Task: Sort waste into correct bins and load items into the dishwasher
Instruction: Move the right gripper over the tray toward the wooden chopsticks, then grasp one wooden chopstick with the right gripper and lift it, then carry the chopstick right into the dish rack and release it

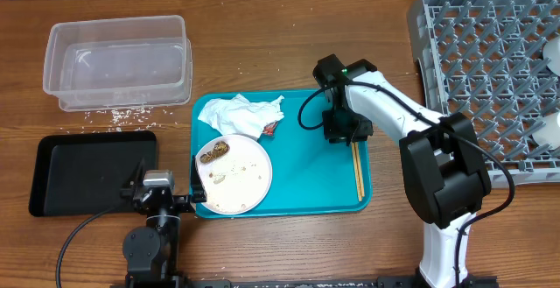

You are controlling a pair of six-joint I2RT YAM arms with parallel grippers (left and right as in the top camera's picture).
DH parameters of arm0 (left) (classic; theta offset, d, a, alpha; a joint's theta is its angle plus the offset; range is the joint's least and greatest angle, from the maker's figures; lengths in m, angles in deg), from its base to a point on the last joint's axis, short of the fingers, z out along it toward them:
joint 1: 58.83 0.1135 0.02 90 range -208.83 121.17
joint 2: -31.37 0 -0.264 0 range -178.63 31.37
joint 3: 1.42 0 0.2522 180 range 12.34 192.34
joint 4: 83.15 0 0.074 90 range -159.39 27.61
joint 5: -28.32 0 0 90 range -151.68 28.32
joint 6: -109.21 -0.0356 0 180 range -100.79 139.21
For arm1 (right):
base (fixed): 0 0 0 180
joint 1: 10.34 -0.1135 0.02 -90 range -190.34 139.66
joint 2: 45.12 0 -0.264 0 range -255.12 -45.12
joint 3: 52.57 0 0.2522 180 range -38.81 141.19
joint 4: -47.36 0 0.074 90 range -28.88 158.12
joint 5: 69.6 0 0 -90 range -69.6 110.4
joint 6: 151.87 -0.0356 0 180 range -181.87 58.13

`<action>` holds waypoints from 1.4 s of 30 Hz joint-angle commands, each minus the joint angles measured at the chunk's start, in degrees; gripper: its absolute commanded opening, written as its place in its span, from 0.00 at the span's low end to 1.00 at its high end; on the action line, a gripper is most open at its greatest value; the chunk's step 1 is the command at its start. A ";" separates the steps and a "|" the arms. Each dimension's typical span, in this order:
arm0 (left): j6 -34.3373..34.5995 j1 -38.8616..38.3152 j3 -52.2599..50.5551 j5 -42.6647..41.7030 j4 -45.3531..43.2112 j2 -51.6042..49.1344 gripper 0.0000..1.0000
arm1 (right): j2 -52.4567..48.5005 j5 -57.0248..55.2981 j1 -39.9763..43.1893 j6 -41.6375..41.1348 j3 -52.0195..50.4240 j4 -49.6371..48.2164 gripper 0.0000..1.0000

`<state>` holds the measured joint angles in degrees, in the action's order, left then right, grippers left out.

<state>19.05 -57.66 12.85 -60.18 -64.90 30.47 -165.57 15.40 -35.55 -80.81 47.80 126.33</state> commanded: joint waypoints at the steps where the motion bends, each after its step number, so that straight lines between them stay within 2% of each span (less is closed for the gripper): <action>1: 0.35 0.31 -0.24 -0.50 -0.11 0.55 1.00 | 0.72 1.22 0.22 3.19 -1.81 -1.62 0.37; 8: 0.35 0.31 -0.24 -0.50 -0.11 0.55 1.00 | 0.72 1.88 0.20 4.63 -5.01 -4.63 0.36; 9: 0.35 0.31 -0.24 -0.50 -0.11 0.55 1.00 | 0.72 2.75 0.20 4.59 -5.29 -4.92 0.33; 11: 0.35 0.31 -0.24 -0.50 -0.13 0.55 1.00 | 0.74 4.81 0.20 4.31 -5.33 -5.14 0.11; 12: 0.35 0.31 -0.24 -0.50 -0.13 0.55 1.00 | 0.76 5.20 0.20 4.04 -5.18 -5.27 0.04; 16: 0.35 0.31 -0.24 -0.50 -0.13 0.55 1.00 | 0.79 5.01 0.22 4.48 -2.25 -4.33 0.04; 19: 0.35 0.31 -0.24 -0.50 -0.13 0.55 1.00 | 0.83 3.23 0.33 5.99 3.56 -0.57 0.04; 25: 0.35 0.31 -0.24 -0.50 -0.13 0.55 1.00 | 0.87 -12.63 3.69 5.95 26.14 14.51 0.04; 27: 0.35 0.31 -0.24 -0.50 -0.13 0.55 1.00 | 0.87 -15.58 5.92 8.46 34.14 18.21 0.04; 31: 0.35 0.31 -0.24 -0.50 -0.11 0.55 1.00 | 0.87 -15.50 12.22 15.63 45.11 19.85 0.04; 36: 0.35 0.31 -0.24 -0.50 -0.13 0.55 1.00 | 0.83 -13.86 21.22 24.63 46.64 14.34 0.04; 42: 0.35 0.31 -0.24 -0.50 -0.11 0.55 1.00 | 0.39 3.72 31.85 34.27 45.72 9.11 0.04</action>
<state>19.05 -57.66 12.83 -60.18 -64.90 30.47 -165.39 9.28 -6.57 -53.49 93.59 136.30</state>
